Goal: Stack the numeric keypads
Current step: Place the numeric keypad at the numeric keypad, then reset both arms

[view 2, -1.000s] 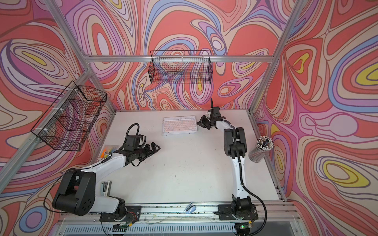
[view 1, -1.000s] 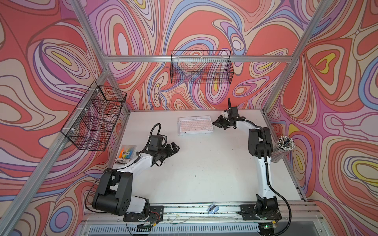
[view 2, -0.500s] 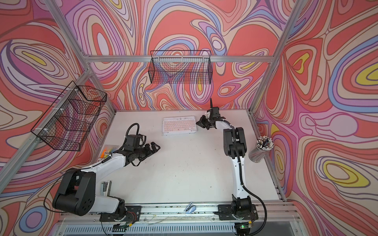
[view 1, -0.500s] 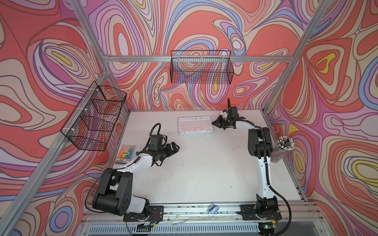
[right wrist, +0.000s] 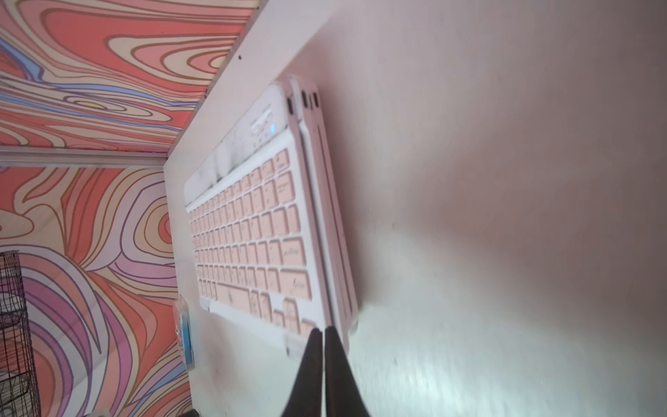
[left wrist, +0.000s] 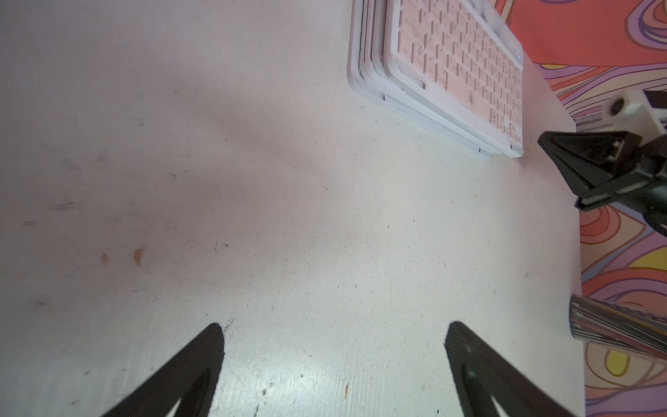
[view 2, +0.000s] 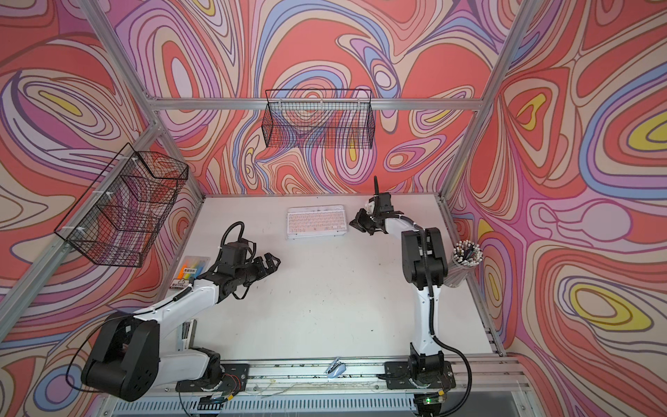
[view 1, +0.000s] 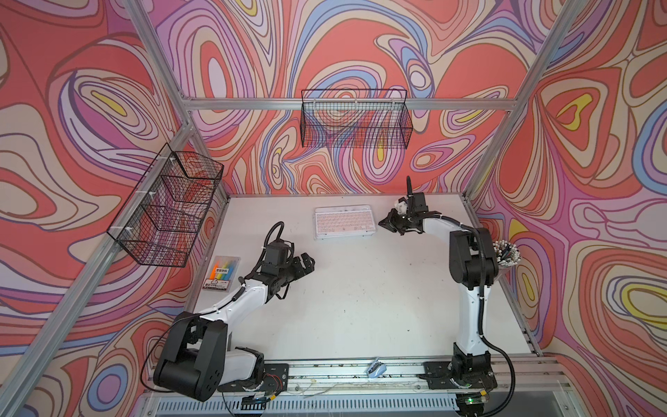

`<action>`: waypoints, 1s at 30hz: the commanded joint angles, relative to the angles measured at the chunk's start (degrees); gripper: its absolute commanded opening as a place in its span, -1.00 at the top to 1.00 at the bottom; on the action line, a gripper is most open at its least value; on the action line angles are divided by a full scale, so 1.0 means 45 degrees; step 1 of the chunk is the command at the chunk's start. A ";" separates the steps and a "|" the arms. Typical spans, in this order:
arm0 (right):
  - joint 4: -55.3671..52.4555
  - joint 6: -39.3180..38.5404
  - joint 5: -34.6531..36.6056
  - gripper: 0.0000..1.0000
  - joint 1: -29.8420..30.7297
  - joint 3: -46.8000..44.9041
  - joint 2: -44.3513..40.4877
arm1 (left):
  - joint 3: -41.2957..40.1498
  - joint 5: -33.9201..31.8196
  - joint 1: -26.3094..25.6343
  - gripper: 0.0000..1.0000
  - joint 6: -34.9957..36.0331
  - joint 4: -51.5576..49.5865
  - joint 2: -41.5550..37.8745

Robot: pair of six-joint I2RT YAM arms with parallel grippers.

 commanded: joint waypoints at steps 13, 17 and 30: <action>0.0470 -0.2903 0.5206 0.71 0.0407 -0.7287 -0.9603 | -0.2367 -1.0536 -0.2921 -1.00 0.2943 0.3529 -0.2558; -0.0681 -0.3260 0.4385 0.10 0.0431 -0.6963 -0.9658 | -0.4691 -1.0412 -0.3177 -1.00 0.6553 1.0505 -0.1688; -0.0311 -0.3316 0.6194 -0.97 0.1526 -0.7058 -1.0086 | -0.4982 -1.2275 -0.3135 -1.00 1.1164 1.7466 0.1340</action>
